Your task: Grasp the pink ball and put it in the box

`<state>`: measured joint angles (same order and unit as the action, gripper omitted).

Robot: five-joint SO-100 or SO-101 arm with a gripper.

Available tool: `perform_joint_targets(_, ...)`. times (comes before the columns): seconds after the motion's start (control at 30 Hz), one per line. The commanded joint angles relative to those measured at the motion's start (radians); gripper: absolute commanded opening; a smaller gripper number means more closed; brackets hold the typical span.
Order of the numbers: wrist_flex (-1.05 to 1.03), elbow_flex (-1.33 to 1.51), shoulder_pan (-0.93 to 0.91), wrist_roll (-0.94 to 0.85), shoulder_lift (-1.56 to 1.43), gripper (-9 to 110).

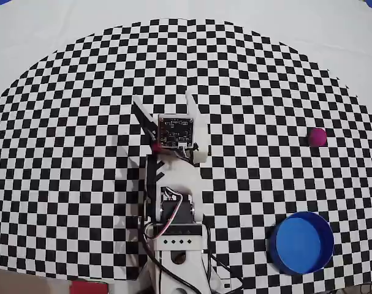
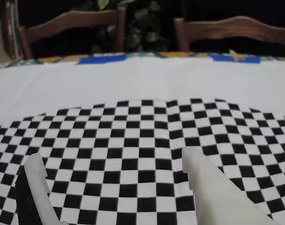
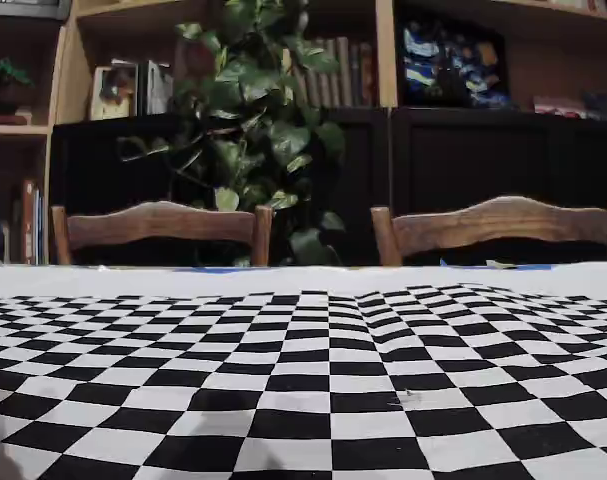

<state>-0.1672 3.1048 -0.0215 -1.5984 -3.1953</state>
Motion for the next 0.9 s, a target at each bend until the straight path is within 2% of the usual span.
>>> perform_joint_targets(0.0,0.02,0.008,-0.017,-0.009,0.015,35)
perform_joint_targets(0.87,0.063,0.008,-0.23,-0.009,0.08,35)
